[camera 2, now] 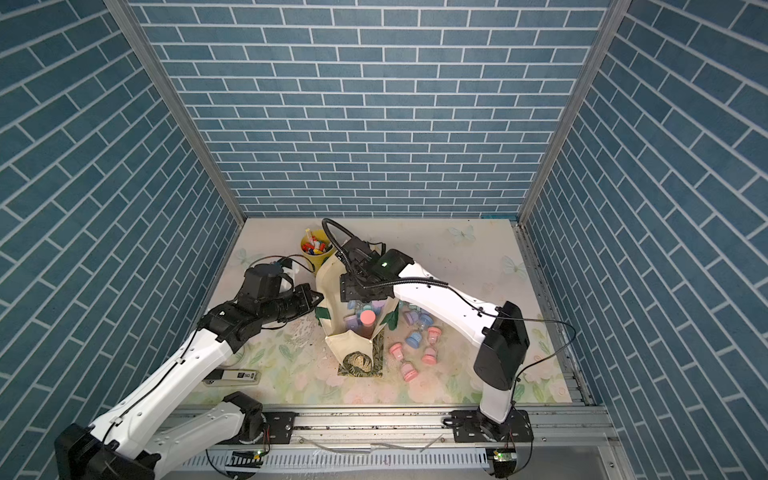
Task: Put the hourglass into the canvas bag
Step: Place the hourglass in the canvas bag, then pick up the hourglass from the center of the board.
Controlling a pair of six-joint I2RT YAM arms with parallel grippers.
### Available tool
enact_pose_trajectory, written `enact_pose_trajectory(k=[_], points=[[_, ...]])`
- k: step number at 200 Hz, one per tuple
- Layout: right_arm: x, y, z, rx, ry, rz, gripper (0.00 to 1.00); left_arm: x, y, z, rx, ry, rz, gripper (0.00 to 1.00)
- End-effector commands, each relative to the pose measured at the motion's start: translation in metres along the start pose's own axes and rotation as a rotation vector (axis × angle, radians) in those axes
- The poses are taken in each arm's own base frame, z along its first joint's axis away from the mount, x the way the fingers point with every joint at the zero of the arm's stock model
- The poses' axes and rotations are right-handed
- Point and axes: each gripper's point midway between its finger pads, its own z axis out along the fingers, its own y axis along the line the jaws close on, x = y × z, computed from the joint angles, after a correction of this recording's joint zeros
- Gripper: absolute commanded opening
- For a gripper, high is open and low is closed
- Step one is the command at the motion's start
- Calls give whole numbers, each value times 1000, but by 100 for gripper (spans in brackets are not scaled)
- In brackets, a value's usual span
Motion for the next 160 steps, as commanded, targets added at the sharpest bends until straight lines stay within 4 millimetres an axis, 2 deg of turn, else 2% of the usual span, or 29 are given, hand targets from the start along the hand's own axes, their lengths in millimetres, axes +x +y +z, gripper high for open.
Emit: enact_pose_trajectory(k=[1, 38, 68, 102, 160], points=[[-12, -25, -45, 92, -101, -37, 72, 4, 3, 2, -11, 5, 11, 0], [-10, -72, -87, 191, -184, -2, 71, 4, 4, 1, -15, 1, 13, 0], [4, -114, -101, 236, -185, 76, 72, 5, 4, 2, -13, 5, 11, 0], [34, -153, -100, 298, -137, 144, 71, 3, 3, 1, -12, 1, 12, 0], [83, -186, -74, 341, -24, 230, 68, 2, 1, 2, -8, 2, 11, 0]])
